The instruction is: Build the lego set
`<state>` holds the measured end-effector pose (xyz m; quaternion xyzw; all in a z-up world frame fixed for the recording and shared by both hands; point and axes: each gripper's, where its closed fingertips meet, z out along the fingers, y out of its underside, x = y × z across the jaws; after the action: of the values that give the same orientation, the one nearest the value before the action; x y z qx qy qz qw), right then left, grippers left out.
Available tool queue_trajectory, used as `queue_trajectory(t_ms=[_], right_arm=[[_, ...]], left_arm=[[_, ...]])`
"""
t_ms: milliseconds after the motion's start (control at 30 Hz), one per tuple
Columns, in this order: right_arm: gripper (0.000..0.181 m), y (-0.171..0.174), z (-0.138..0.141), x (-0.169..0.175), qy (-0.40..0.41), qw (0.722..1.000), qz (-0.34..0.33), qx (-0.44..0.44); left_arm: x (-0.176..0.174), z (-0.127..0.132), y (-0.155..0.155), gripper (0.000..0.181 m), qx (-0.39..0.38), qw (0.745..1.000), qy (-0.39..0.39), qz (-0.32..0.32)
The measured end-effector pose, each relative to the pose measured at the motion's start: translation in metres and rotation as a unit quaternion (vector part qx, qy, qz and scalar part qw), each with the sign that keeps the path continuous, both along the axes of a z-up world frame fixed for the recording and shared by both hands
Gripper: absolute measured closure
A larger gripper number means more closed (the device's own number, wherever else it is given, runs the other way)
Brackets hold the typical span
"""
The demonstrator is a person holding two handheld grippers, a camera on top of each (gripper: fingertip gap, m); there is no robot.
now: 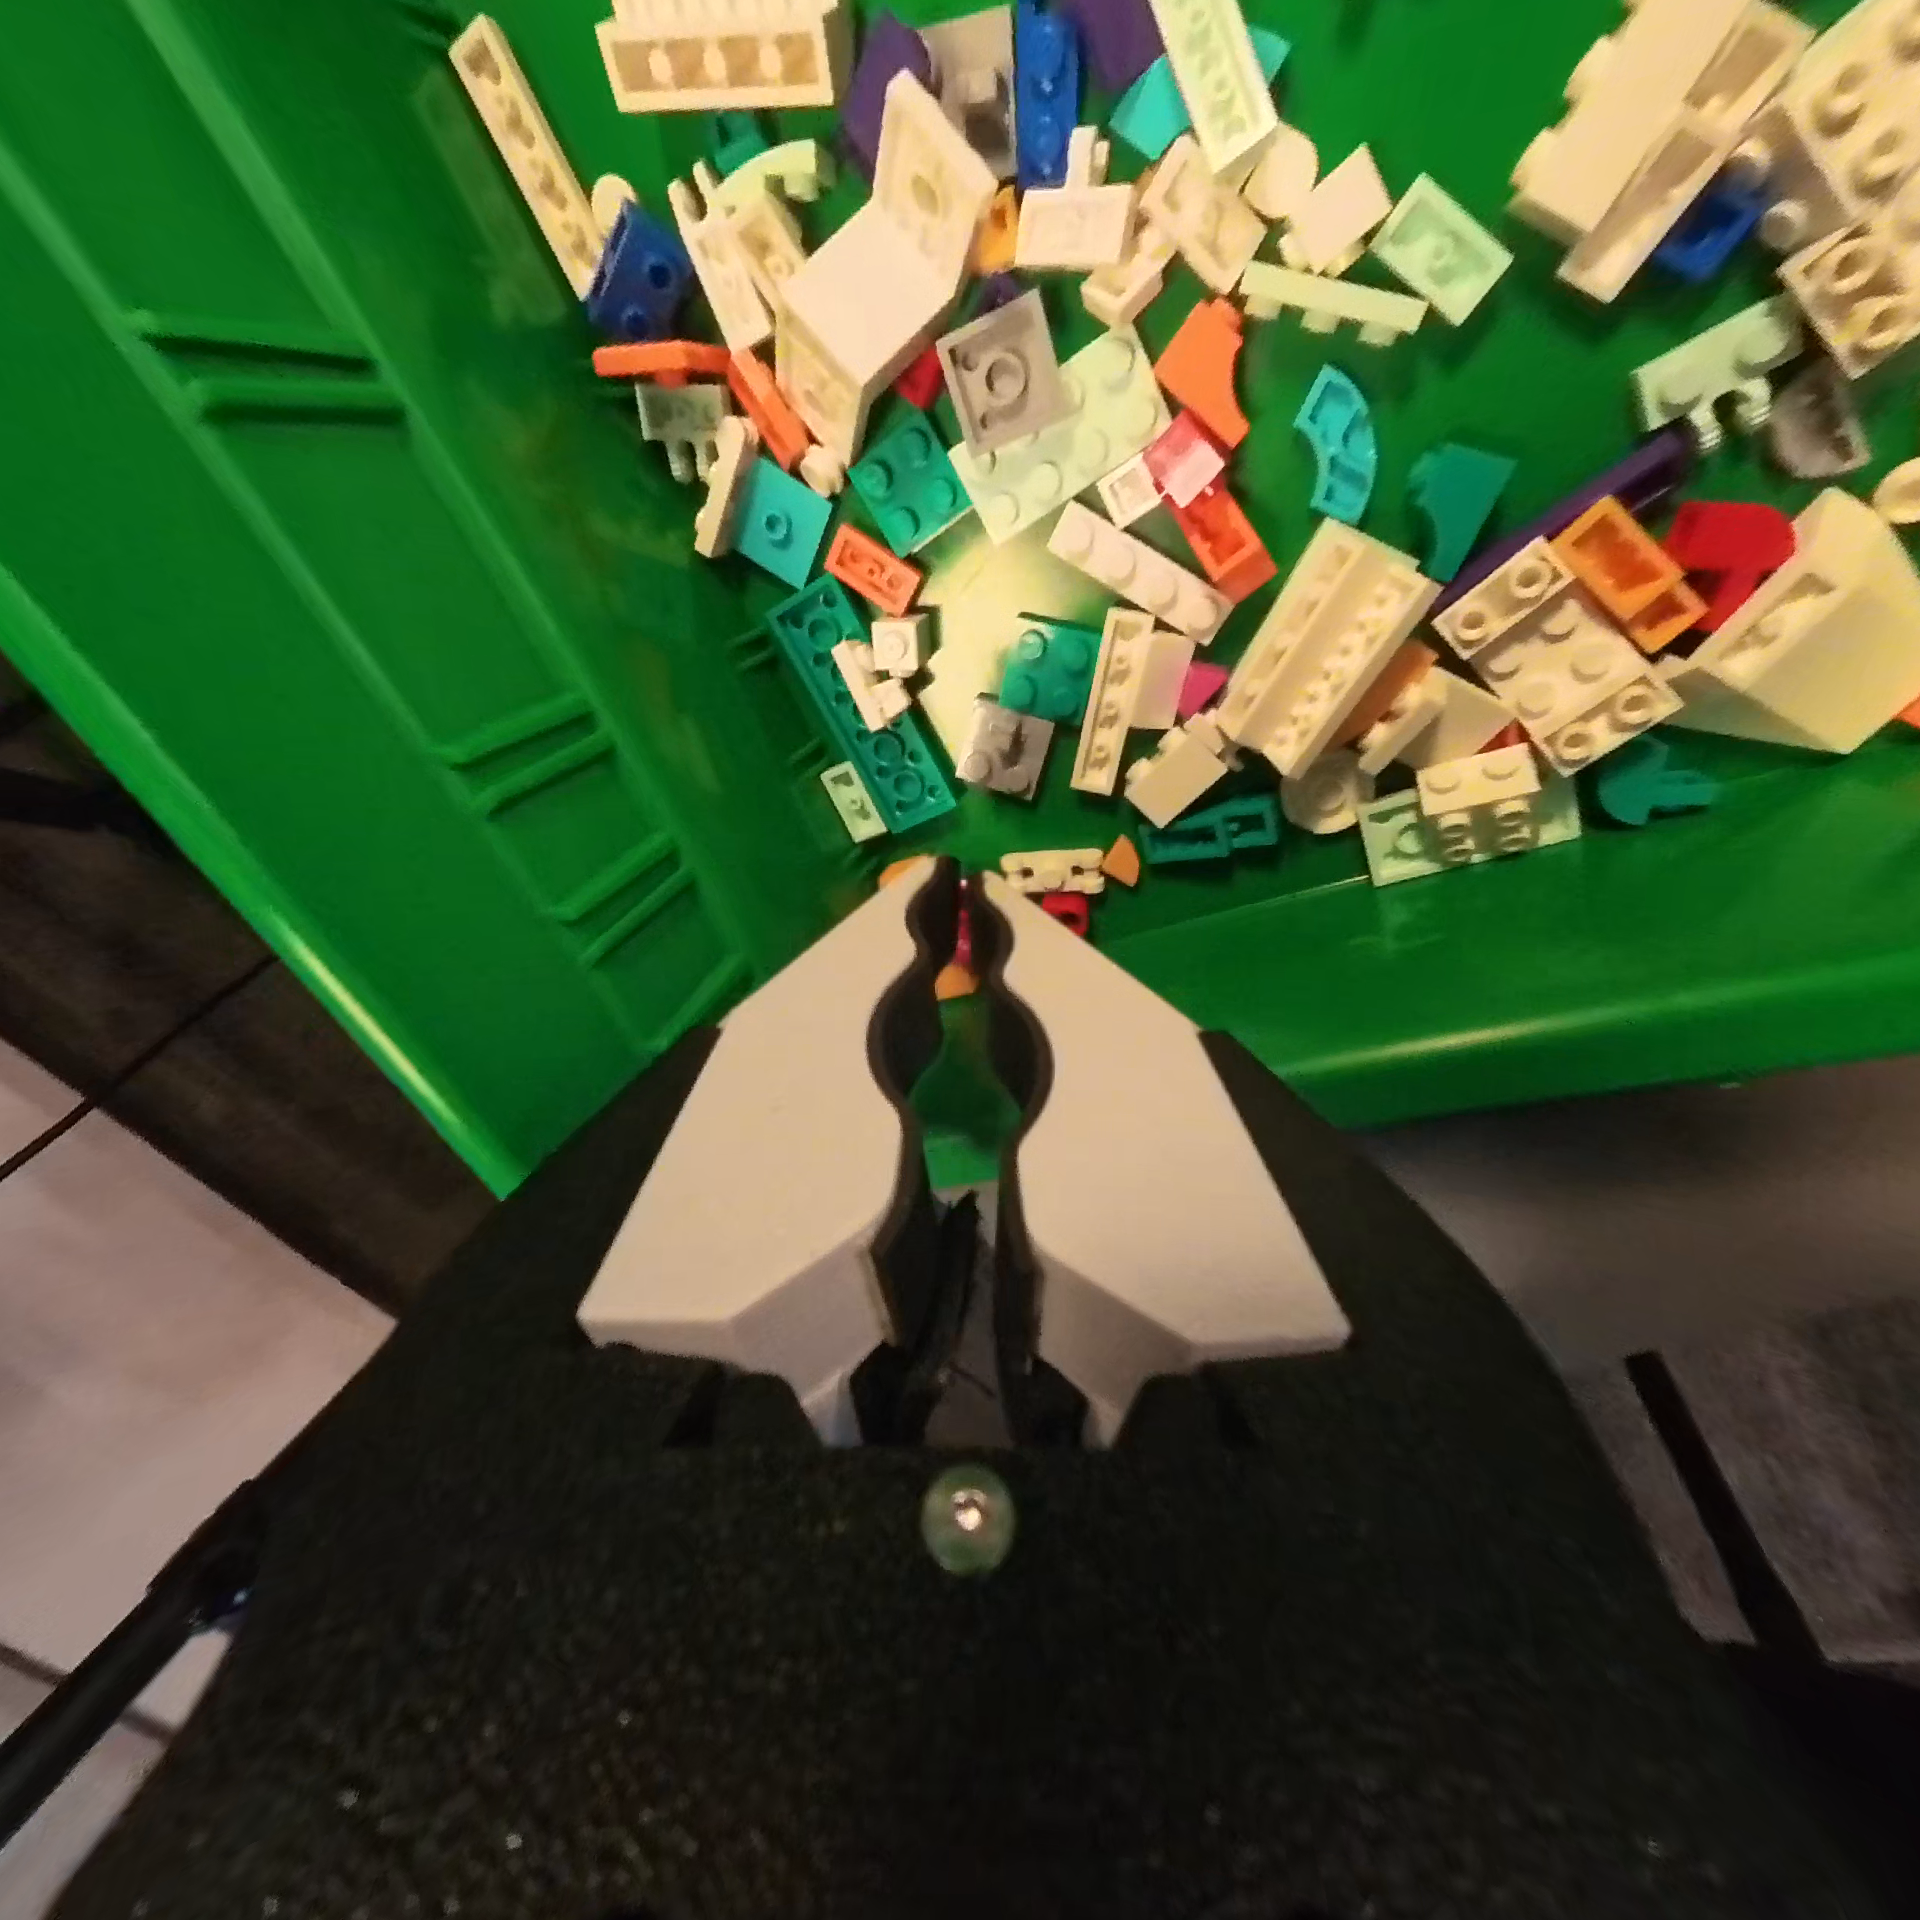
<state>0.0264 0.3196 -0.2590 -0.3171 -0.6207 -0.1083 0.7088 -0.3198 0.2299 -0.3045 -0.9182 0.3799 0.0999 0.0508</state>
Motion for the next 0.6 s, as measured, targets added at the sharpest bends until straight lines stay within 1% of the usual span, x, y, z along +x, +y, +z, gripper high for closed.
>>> queue_trajectory(t_ms=[100,200,233,267,467,600], right_arm=[[0.163,-0.001,-0.001,0.001,0.001,1.000,0.000,-0.002],[0.163,-0.001,-0.001,0.001,0.003,1.000,0.000,-0.004],[0.163,-0.001,-0.001,0.001,0.003,1.000,-0.001,-0.004],[0.163,-0.001,-0.001,0.001,0.003,1.000,-0.001,-0.004],[0.163,-0.001,-0.001,0.001,0.004,1.000,0.000,-0.005],[0.163,-0.001,-0.002,0.001,0.003,1.000,0.000,-0.007]], left_arm=[[0.007,0.001,-0.003,0.181,-0.009,0.999,-0.037,0.002],[0.023,0.000,-0.010,0.181,-0.031,0.995,-0.091,-0.004],[0.025,0.000,-0.010,0.179,-0.032,0.995,-0.100,0.000],[0.025,0.001,-0.009,0.175,-0.028,0.995,-0.100,0.005],[0.006,0.004,-0.006,0.177,-0.019,0.997,-0.071,0.038],[0.005,0.002,-0.004,0.162,-0.012,0.998,-0.043,0.036]])
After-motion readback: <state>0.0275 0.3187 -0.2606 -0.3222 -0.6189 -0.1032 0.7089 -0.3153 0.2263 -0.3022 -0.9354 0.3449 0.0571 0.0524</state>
